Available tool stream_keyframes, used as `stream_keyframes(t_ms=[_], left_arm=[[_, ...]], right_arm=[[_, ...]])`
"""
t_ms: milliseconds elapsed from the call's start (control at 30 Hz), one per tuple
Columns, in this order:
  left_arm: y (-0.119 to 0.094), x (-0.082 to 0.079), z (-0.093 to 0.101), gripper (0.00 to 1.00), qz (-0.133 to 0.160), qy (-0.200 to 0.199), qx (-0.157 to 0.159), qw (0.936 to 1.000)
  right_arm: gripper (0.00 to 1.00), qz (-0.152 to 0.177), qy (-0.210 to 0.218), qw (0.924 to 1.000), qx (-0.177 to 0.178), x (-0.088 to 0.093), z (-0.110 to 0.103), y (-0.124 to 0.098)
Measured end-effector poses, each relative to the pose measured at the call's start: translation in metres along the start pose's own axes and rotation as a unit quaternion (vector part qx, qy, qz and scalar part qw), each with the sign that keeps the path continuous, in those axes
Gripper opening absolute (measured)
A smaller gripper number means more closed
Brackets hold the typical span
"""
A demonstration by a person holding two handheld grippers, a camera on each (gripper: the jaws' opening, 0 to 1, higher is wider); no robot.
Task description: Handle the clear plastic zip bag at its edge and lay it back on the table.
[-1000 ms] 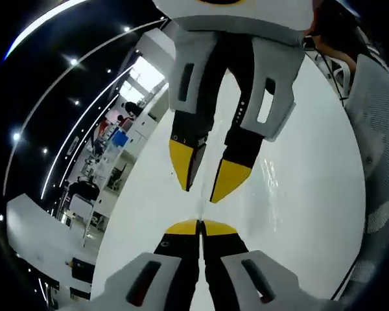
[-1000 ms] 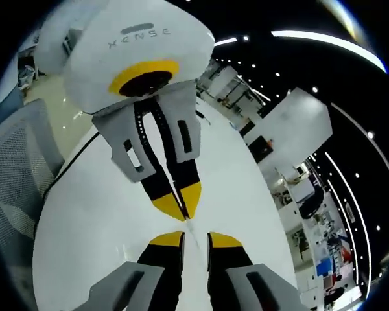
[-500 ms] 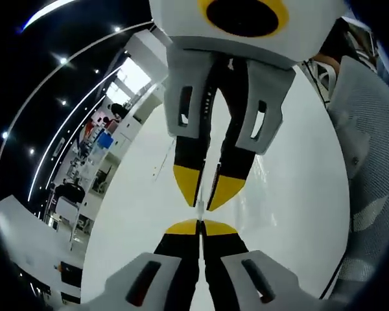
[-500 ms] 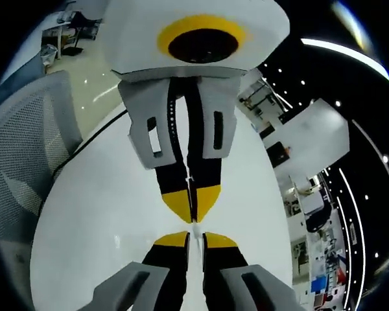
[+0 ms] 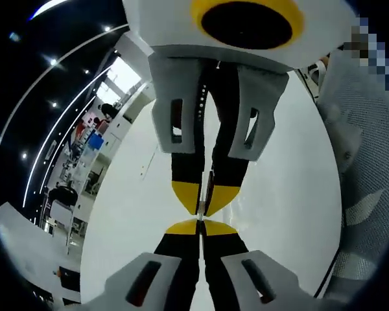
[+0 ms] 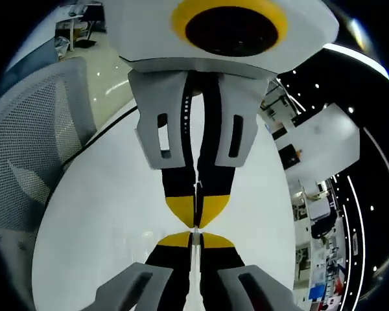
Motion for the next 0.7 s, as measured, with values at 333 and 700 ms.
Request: stream_keyframes(t_ms=[333,700], left_arm=[[0.003,0.001,0.011,0.0,-0.016,-0.005,0.015,0.9998],[0.0,0.004,0.013,0.0,-0.021,-0.024,0.017,0.9993]], right_arm=[[0.0,-0.007,0.014,0.9999,-0.007,0.004,-0.011,0.003],[0.0,-0.009,0.021,0.9997,-0.008,0.005,-0.012,0.003]])
Point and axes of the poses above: the point that each gripper's makers call its tool centre point, and the gripper's own axes: y roughly forward along the fingers, z roughly to its right, x roughly out of its underside, the point moved 9 cm from there along -y, roughly backward along the fingers, and after that the axes turned 10 degrees about y, right-handed, at the moved point
